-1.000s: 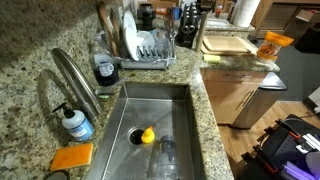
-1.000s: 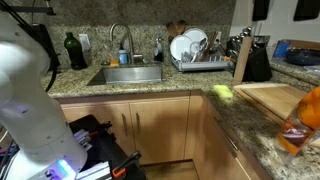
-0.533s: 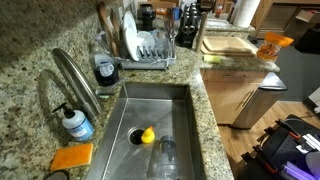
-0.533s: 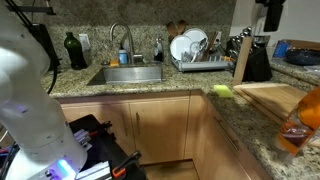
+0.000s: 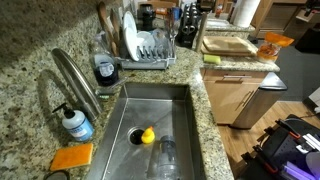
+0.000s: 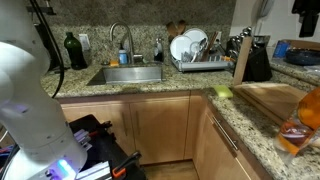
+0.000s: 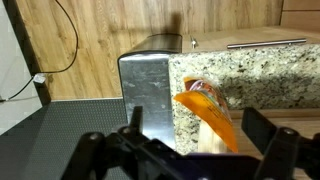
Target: Move the orange packet to the left
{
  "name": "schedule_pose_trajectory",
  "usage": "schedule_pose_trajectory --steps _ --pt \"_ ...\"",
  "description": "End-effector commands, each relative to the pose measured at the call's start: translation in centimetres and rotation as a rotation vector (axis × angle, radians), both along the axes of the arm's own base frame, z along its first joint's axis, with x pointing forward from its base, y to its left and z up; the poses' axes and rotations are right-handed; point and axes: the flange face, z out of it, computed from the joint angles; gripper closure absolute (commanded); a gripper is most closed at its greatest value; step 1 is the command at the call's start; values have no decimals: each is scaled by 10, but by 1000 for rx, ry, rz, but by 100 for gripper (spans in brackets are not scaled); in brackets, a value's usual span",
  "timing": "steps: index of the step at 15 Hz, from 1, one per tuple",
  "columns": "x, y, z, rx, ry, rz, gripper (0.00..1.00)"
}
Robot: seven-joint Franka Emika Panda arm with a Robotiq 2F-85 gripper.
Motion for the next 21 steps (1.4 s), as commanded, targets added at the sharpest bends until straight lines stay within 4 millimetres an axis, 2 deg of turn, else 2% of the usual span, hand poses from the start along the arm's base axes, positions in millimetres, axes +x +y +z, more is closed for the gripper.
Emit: schedule_pose_trajectory --steps 1,4,7,8,9,10,12,14,16,18,21 --pt "0 -5 -9 58 40 113 0" --pt "13 -38 -45 151 40 251 0" --pt "31 -58 -73 255 69 377 0" --pt "38 -54 -83 300 126 365 0" --pt "50 -56 -86 267 149 278 0" --pt "29 -50 -81 257 107 316 0" --pt "49 -52 -92 259 134 293 0" --pt "53 -56 -98 254 162 316 0" --pt "66 -73 -119 209 188 307 0" --pt "80 -80 -138 167 222 340 0" --pt "108 -68 -160 125 257 421 0"
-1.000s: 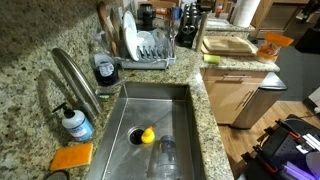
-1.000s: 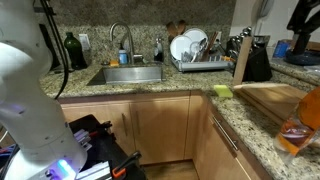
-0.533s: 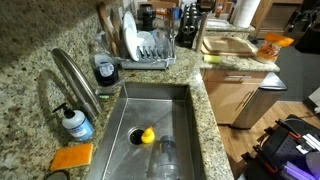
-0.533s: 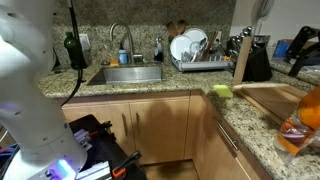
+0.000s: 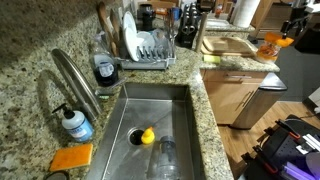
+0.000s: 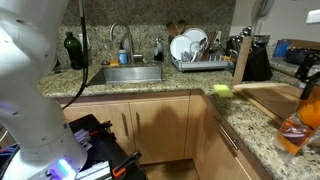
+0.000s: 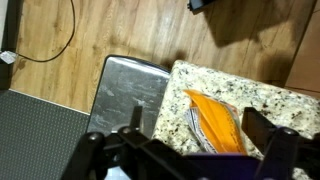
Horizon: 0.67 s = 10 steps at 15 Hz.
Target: Move the orange packet to the left
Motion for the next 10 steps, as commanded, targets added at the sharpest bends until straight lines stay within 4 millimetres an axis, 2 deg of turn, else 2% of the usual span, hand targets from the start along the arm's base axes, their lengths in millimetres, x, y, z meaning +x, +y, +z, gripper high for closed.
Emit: schedule_pose_trajectory --steps 1,2,4,6,8,9,10 --pt "37 16 -21 -19 -24 102 0" --pt "22 8 -20 -11 0 49 0" --pt "37 19 -28 -15 -7 79 0" --pt "41 22 -26 -17 -10 85 0" --pt "35 7 -35 5 2 35 0" --pt "32 4 -42 41 20 23 25" --pt "29 2 -47 56 29 3 26"
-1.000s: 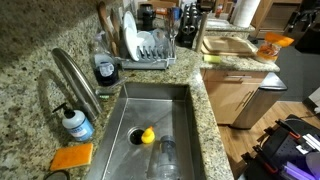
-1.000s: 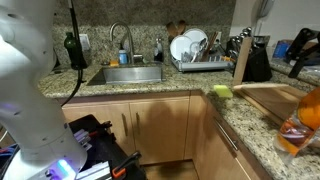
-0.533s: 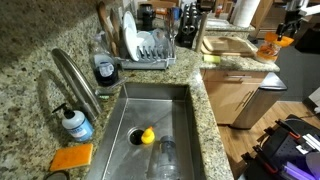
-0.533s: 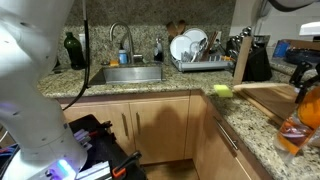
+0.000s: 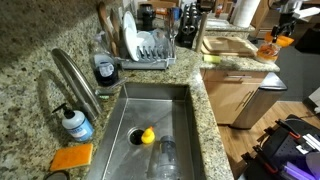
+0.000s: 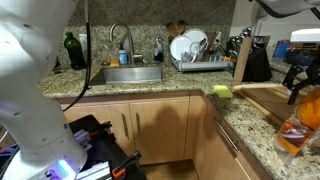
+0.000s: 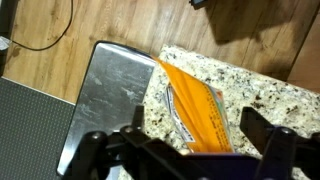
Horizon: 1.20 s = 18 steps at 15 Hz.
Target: Move the orange packet to the left
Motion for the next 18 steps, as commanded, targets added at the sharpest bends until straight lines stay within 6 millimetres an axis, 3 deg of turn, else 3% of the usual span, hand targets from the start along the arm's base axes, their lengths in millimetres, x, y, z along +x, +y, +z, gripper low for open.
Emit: schedule_pose_trajectory --steps 1,5,10,12,18 --pt "-8 -16 -18 72 37 -54 34" --pt "-8 -23 -29 100 60 -77 62" --pt "3 -26 -11 71 13 -100 95" --pt "9 -27 -2 55 -7 -114 100" --pt "18 -21 14 50 -24 -149 100"
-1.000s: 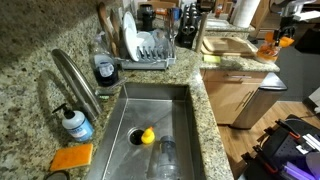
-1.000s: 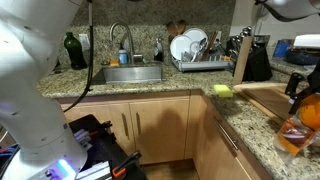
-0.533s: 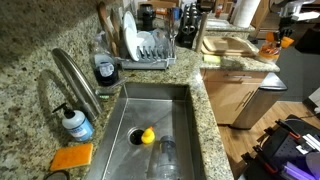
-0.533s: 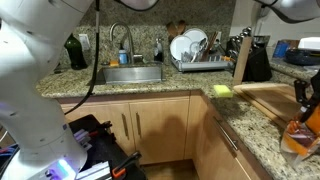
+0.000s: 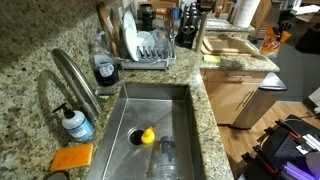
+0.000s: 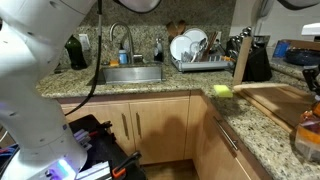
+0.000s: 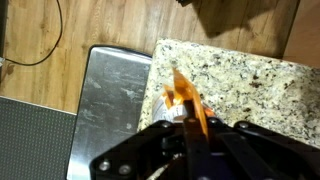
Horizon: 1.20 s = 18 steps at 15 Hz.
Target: Move the orange packet to the left
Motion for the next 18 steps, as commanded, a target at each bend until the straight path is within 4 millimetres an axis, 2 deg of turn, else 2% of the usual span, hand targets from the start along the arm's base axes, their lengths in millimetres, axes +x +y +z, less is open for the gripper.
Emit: schedule_pose_trajectory --steps 1,2,5,8,10,12,14,15,16,18 --pt "6 5 12 37 -21 -30 100" --pt "9 12 25 53 -42 -17 100" --pt "30 60 81 66 -103 154 100" --pt "52 124 114 28 -64 324 100" --pt "65 169 113 -21 11 402 100" --pt "71 197 92 -66 108 454 100" --pt "65 198 76 -55 187 458 100" --pt "84 205 90 -72 126 452 99" --pt "82 207 79 -66 155 458 99" --pt "77 201 70 -58 177 449 99"
